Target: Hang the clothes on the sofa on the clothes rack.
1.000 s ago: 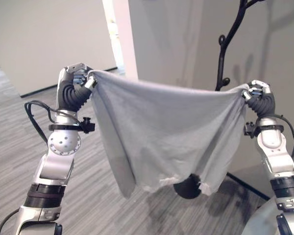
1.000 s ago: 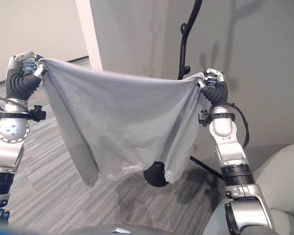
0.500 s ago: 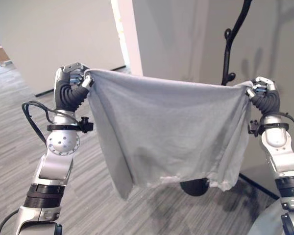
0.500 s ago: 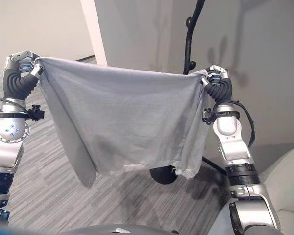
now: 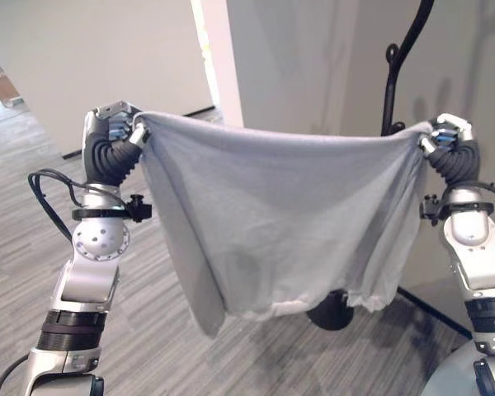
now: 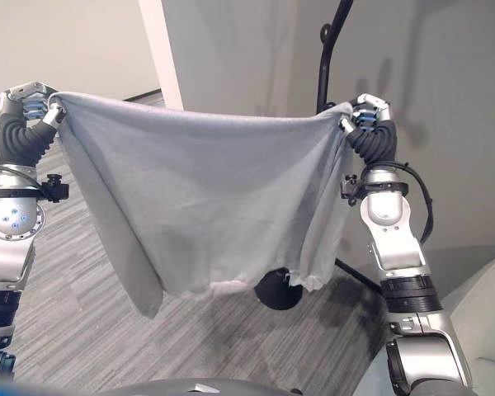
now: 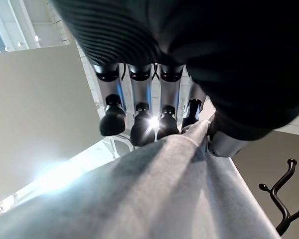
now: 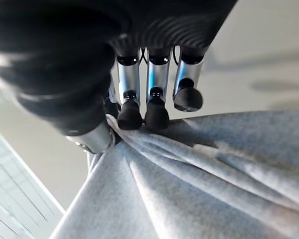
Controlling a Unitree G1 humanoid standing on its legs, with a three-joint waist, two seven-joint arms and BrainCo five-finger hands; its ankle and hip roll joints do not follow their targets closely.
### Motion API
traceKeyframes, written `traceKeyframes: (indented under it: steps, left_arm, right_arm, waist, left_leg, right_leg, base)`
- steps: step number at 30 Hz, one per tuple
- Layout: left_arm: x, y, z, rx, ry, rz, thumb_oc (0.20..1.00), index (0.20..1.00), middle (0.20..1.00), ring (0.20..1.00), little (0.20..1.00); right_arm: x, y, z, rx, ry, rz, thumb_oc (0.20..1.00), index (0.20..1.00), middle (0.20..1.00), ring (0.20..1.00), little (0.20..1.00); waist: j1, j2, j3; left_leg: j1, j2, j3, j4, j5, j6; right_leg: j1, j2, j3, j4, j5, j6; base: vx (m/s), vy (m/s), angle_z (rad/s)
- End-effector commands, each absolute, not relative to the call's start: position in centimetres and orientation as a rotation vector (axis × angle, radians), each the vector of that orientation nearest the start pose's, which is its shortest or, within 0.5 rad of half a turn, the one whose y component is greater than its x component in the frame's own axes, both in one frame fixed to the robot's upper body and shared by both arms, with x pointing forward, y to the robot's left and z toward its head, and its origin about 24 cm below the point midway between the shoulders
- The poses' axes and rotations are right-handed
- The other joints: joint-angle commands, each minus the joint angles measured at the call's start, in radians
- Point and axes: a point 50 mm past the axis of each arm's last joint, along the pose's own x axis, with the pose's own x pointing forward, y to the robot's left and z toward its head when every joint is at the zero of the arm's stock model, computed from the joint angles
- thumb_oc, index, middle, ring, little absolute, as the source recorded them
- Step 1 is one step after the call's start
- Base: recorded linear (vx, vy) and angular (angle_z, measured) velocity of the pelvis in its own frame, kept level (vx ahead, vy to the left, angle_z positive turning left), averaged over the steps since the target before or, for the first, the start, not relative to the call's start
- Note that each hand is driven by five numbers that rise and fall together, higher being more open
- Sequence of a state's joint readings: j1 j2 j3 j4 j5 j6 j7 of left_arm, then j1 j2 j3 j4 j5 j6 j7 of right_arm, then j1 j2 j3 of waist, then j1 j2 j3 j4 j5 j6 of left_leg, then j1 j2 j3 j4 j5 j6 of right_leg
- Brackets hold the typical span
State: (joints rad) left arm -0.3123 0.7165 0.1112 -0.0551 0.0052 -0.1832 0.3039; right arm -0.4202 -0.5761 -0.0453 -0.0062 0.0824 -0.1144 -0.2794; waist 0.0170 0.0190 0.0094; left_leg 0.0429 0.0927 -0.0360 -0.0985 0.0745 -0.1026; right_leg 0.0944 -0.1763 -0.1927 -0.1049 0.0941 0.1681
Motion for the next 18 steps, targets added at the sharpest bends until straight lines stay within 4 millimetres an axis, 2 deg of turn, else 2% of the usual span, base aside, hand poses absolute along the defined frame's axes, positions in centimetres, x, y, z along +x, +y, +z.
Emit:
traceKeyframes:
  steps: [1,6,12,18]
  left_arm:
    - [26.7,27.1,25.8,0.623,-0.846,0.431,0.2,0.2,0.2,0.2,0.2]
    - [26.0,26.6,28.1,0.641,-0.959,0.461,0.2,0.2,0.2,0.2,0.2]
    - [25.3,26.1,29.3,0.637,-1.03,0.462,0.2,0.2,0.2,0.2,0.2]
    - [26.0,24.7,31.0,0.676,-1.077,0.395,0.2,0.2,0.2,0.2,0.2]
  right_arm:
    - [28.3,-24.4,26.3,-0.395,-0.881,-0.369,0.2,0.2,0.2,0.2,0.2]
    - [26.8,-24.9,28.8,-0.431,-1.003,-0.437,0.2,0.2,0.2,0.2,0.2]
    - [25.6,-25.3,30.3,-0.483,-1.073,-0.484,0.2,0.2,0.2,0.2,0.2]
    - [26.6,-25.4,31.4,-0.572,-1.056,-0.478,0.2,0.2,0.2,0.2,0.2]
  waist:
    - [-0.014,-0.017,-0.052]
    - [-0.026,-0.019,-0.064]
    - [-0.028,-0.025,-0.074]
    - [-0.029,-0.03,-0.075]
  left_leg:
    - [0.029,-0.033,0.088,0.015,-0.097,0.028]
    - [0.034,-0.04,0.094,0.016,-0.106,0.034]
    - [0.037,-0.042,0.097,0.016,-0.112,0.036]
    - [0.042,-0.04,0.097,0.017,-0.115,0.035]
  right_leg:
    - [0.03,-0.024,-0.01,0.018,-0.14,0.032]
    - [0.025,-0.034,-0.001,0.018,-0.133,0.04]
    - [0.022,-0.037,0.004,0.018,-0.131,0.042]
    - [0.02,-0.036,0.008,0.018,-0.126,0.047]
  base:
    - [0.01,0.034,-0.03]
    - [-0.01,0.031,-0.03]
    - [-0.01,0.009,-0.07]
    - [-0.01,-0.004,-0.01]
